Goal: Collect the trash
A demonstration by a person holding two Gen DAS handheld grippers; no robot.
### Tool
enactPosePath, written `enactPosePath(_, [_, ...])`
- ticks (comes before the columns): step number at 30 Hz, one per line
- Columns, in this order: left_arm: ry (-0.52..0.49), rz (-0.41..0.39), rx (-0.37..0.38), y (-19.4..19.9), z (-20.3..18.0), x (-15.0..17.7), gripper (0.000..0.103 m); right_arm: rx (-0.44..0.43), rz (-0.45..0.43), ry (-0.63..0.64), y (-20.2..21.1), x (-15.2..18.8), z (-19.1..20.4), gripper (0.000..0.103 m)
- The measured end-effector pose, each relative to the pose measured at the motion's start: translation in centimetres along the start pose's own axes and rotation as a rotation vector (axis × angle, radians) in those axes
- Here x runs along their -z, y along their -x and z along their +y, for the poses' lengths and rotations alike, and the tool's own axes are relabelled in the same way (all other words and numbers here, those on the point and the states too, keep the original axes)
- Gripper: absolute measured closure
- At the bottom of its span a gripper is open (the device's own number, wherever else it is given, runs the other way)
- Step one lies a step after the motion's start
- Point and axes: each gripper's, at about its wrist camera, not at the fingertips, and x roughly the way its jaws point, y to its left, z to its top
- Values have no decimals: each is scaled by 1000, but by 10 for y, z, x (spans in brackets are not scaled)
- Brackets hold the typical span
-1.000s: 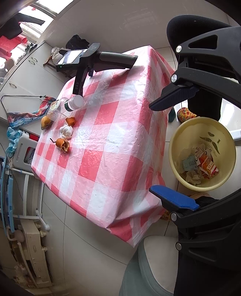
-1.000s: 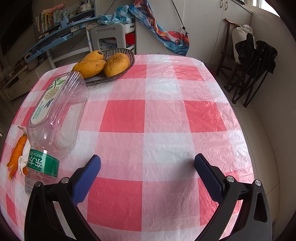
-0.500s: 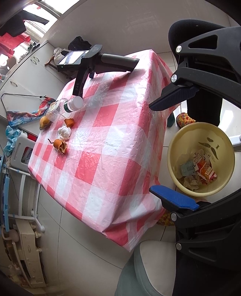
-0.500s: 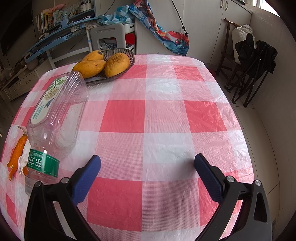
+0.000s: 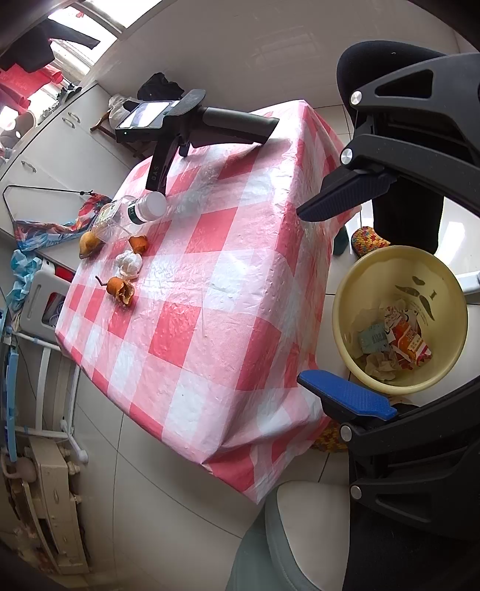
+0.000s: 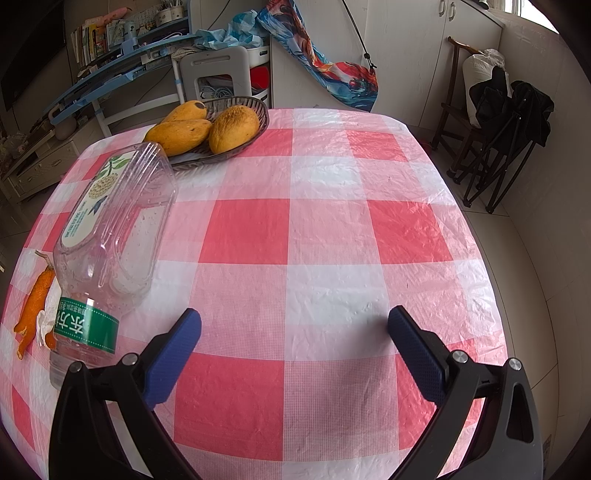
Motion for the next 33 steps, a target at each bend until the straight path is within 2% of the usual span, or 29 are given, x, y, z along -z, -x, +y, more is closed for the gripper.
enactPosePath(18, [-13,-53,-12,12,0,-4,24,0,0,0,0,0,0,7])
enactPosePath(24, [9,-74,14,23,6,-7,24,0,0,0,0,0,0,7])
enactPosePath(29, [48,-89,37,28,15,-22,24,0,0,0,0,0,0,7])
enactPosePath(33, [19,-85,15,19,9,-43,24,0,-1,0,0,0,0,7])
